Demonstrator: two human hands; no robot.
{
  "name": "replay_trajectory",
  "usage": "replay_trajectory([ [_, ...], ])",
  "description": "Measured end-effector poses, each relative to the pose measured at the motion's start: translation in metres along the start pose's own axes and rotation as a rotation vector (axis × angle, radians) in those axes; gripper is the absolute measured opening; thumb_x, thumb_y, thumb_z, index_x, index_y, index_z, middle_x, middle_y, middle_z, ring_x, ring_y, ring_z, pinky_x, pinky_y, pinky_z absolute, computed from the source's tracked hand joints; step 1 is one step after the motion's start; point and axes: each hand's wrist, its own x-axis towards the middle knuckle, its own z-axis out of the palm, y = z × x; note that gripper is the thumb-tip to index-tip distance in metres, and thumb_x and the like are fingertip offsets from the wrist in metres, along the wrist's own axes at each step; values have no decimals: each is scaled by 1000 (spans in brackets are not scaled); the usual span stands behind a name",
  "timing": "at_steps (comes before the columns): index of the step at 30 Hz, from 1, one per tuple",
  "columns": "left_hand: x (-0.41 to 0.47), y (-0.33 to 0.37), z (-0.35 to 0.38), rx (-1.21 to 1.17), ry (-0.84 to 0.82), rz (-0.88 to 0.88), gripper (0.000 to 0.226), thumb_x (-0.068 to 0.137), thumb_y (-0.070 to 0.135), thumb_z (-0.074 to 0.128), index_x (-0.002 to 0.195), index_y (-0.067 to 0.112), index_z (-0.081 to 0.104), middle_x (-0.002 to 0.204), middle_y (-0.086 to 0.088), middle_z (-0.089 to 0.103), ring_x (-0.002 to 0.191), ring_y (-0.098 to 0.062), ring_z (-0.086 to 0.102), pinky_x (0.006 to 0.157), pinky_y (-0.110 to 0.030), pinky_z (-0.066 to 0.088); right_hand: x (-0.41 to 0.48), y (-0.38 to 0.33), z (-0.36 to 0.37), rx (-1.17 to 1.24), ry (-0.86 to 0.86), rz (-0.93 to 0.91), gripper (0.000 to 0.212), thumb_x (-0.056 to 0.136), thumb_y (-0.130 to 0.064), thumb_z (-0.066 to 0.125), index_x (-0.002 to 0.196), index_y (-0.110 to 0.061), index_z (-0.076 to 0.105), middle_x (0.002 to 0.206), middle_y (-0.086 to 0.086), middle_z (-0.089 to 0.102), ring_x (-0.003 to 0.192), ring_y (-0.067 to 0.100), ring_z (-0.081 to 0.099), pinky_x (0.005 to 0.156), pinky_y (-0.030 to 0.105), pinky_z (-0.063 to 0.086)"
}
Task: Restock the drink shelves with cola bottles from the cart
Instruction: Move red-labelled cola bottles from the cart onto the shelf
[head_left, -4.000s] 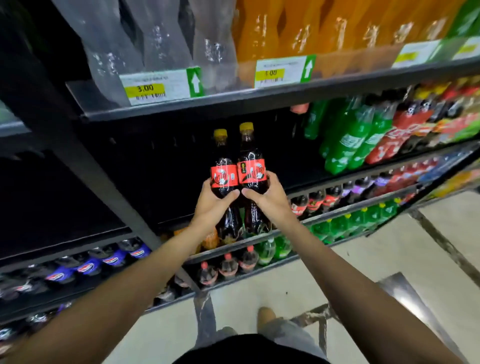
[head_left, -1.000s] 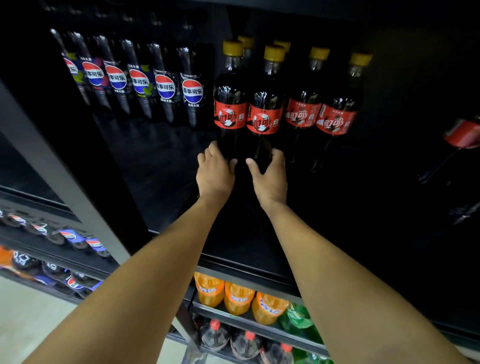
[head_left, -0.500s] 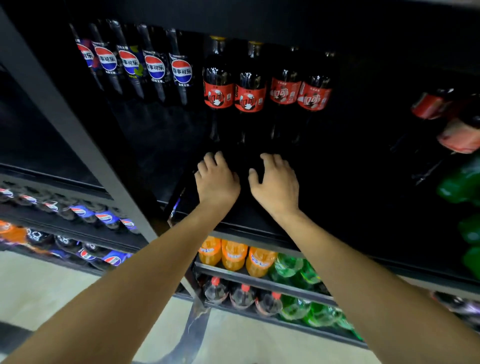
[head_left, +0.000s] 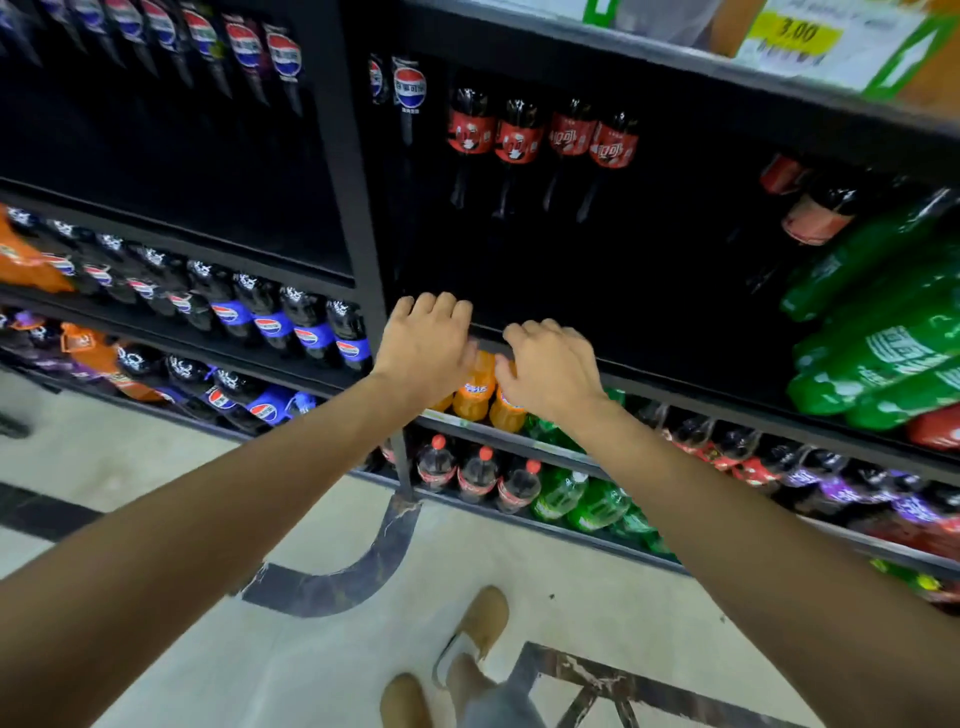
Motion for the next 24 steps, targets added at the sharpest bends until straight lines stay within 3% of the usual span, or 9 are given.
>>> replay_trajectory([
  [9, -149, -100, -37, 35, -120, -291, 44, 94, 37, 45, 129, 10, 48, 124, -10, 54, 119, -31, 48, 98, -41, 34, -20, -134, -49, 198, -71, -248, 36, 93, -38, 46, 116, -13, 59, 114, 7, 63, 110, 29, 55, 86, 38, 44],
  [17, -233, -182, -53, 3, -161, -609, 41, 95, 34, 45, 128, 10, 47, 130, -10, 50, 124, -31, 45, 101, -41, 33, 6, -251, -71, 190, -96, -517, 37, 95, -36, 43, 118, -11, 57, 115, 6, 63, 109, 29, 56, 83, 37, 46],
  [22, -259, -237, -58, 9, -184, -739, 43, 97, 36, 42, 132, 10, 44, 134, -11, 50, 125, -31, 45, 101, -42, 34, 36, -318, -70, 226, -82, -671, 22, 93, -33, 44, 92, -13, 52, 94, 5, 62, 95, 29, 57, 67, 34, 38],
  [24, -265, -259, -56, -13, -199, -799, 44, 97, 36, 43, 132, 11, 44, 135, -10, 50, 124, -31, 46, 100, -42, 35, 52, -342, -66, 236, -77, -728, 25, 93, -34, 44, 97, -13, 56, 95, 5, 63, 96, 29, 57, 67, 34, 36],
])
